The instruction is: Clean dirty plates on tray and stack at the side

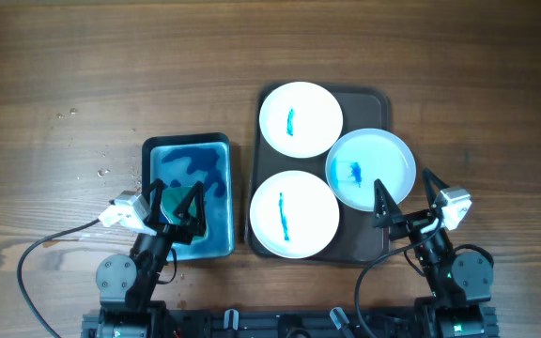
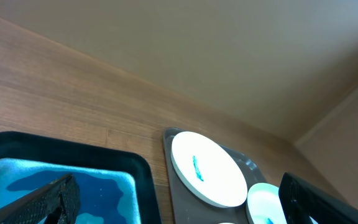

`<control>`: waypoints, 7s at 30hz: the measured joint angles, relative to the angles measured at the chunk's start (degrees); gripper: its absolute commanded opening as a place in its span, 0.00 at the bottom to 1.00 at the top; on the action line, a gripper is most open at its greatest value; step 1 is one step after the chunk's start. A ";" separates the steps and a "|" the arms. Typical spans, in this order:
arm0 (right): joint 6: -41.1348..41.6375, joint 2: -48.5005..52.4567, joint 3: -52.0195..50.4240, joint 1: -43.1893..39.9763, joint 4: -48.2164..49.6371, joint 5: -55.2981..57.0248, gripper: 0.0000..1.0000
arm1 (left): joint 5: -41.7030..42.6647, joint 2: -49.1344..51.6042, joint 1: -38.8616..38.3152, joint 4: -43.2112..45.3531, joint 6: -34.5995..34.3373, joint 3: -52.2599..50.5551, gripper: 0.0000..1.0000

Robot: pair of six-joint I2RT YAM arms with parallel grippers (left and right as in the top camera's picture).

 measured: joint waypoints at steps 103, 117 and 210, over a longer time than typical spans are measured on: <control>16.98 72.13 50.62 23.76 -50.18 -5.51 0.91 | -8.41 88.24 -1.75 -57.13 1.97 53.72 0.37; 17.75 72.13 50.60 23.76 -49.57 -5.16 0.91 | -6.23 87.52 -5.53 -44.92 0.76 43.19 0.08; 19.56 87.62 38.05 18.43 -24.65 -5.20 0.14 | -9.77 93.88 -7.19 -35.82 4.11 49.03 0.04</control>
